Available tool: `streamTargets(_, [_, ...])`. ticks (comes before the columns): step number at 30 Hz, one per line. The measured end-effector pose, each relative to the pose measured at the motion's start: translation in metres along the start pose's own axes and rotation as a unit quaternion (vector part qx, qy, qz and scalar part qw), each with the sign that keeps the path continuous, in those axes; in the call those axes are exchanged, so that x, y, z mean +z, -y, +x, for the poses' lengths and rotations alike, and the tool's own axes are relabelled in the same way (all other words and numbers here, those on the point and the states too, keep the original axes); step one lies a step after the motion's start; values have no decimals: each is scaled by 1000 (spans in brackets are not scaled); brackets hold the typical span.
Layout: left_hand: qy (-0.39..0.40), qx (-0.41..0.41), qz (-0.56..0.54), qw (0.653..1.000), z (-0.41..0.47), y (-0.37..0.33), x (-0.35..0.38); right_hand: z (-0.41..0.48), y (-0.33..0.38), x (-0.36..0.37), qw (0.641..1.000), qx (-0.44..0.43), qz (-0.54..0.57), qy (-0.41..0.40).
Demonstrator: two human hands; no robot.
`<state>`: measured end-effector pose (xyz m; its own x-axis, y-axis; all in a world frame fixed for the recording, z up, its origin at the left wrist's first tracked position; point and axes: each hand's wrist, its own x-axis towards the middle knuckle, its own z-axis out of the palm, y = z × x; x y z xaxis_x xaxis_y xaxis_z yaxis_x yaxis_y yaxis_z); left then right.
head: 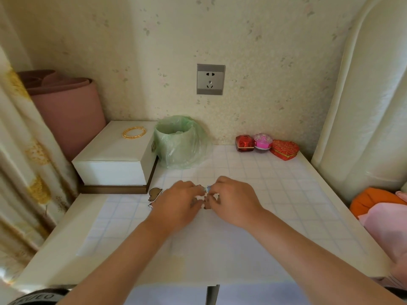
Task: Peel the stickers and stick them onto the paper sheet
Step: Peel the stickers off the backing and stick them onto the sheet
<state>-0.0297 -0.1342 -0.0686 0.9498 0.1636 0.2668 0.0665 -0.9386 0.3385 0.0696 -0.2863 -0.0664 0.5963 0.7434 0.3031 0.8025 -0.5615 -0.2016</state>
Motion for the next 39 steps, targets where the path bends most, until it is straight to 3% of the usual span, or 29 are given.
streamTargets(4, [-52, -170, 89, 980, -9, 23, -26, 21, 31, 2, 997, -7, 69, 40])
streamTargets(6, [-30, -266, 145, 952, -14, 39, -32, 31, 45, 7, 994, -9, 91, 60])
streamTargets(9, [7, -322, 159, 933, -18, 60, -32, 42, 64, 16, 989, -11, 118, 83])
streamTargets(16, [15, -315, 146, 938, -25, 72, -23, 58, 92, 49, 985, 17, 128, 117])
streamTargets(27, [-6, -338, 13, 941, -30, 80, -36, 68, 98, 62, 985, 24, 98, 141])
streamTargets(35, [-44, -322, -105, 940, -31, 83, -45, 67, 101, 45, 970, 91, 205, 90])
streamTargets(39, [-45, -289, -212, 933, -28, 77, -49, 63, 96, 29, 942, 134, 293, 92])
